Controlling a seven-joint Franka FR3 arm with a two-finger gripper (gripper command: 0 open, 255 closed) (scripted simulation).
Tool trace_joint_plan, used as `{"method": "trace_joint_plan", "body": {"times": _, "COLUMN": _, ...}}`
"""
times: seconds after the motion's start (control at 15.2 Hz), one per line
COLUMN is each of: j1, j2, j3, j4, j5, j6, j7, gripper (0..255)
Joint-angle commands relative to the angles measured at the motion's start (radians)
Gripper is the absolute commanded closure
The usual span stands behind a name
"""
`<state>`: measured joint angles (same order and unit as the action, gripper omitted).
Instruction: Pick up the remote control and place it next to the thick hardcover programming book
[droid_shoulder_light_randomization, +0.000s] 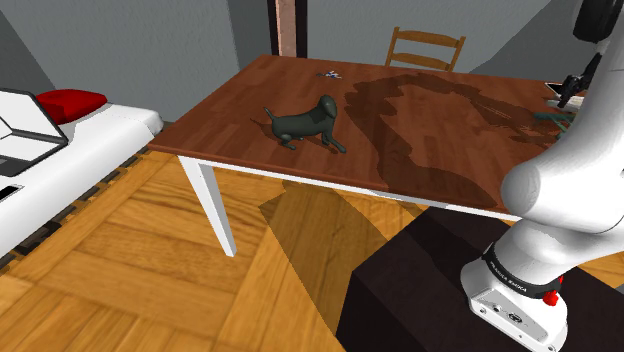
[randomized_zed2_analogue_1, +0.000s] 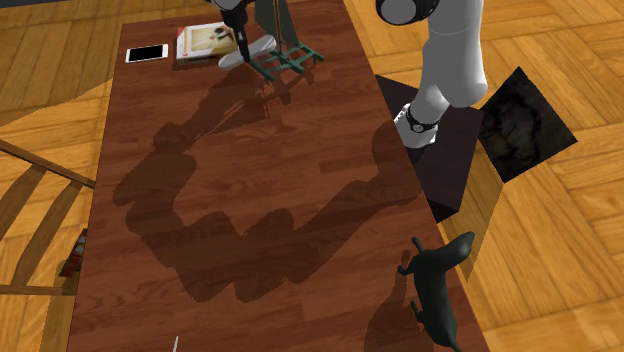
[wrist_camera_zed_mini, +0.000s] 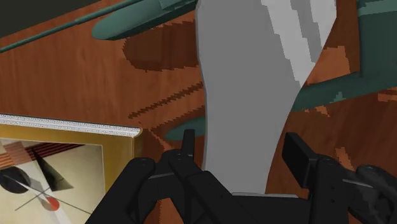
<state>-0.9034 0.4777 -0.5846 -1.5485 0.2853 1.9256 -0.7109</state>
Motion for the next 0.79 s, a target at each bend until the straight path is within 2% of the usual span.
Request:
{"method": "trace_joint_plan", "body": {"times": 0.0, "j1": 0.001, "j2": 0.006, "j3": 0.002, "j4": -0.020, "j5": 0.004, "j6": 0.024, "j7": -0.003, "gripper": 255}}
{"method": "trace_joint_plan", "body": {"times": 0.59, "j1": -0.005, "j2": 0.053, "j3": 0.021, "j4": -0.082, "j5": 0.037, "j6": 0.127, "j7": -0.024, "gripper": 255}}
{"method": "trace_joint_plan", "body": {"times": 0.73, "j1": -0.005, "j2": 0.053, "j3": 0.020, "j4": -0.082, "j5": 0.037, "j6": 0.127, "j7": -0.024, "gripper": 255}}
